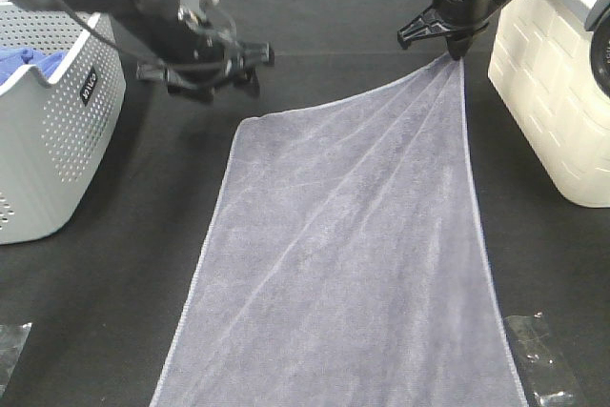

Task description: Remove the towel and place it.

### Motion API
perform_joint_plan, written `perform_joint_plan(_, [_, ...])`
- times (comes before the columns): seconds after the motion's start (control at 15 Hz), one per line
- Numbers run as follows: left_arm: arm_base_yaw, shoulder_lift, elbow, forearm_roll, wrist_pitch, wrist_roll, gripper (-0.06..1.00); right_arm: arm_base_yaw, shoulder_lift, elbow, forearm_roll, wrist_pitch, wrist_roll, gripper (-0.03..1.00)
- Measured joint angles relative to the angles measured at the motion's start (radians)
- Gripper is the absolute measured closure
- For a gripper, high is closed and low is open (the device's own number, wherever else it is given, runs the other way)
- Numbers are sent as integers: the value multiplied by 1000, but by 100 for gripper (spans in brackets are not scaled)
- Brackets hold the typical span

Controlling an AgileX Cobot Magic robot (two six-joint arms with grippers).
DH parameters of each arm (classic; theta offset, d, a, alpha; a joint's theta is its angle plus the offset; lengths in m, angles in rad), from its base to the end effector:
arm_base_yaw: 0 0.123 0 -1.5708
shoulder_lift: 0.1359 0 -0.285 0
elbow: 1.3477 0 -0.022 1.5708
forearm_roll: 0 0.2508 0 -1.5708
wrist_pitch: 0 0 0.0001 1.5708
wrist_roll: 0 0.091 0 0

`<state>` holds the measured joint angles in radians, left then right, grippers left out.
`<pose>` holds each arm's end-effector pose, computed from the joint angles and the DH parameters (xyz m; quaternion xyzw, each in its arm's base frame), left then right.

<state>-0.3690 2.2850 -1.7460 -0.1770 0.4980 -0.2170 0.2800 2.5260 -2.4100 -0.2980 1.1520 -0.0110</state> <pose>0.4659 -0.1884 0.1479 0.0112 0.9504 -0.1491 0.2729 0.5245 0.1254 0.1888 -0.1733 0.9551 -0.1177 0.2093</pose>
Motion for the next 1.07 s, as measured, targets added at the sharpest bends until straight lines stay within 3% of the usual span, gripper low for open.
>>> perform_joint_plan(0.6, [0, 93, 0, -85, -32, 31, 32, 0, -6, -2, 0, 38, -1, 97])
perform_joint_plan(0.93, [0, 114, 0, -204, -81, 134, 50, 0, -6, -2, 0, 38, -1, 97])
perform_joint_plan(1.07, [0, 114, 0, -214, -83, 148, 68, 0, -6, -2, 0, 38, -1, 97])
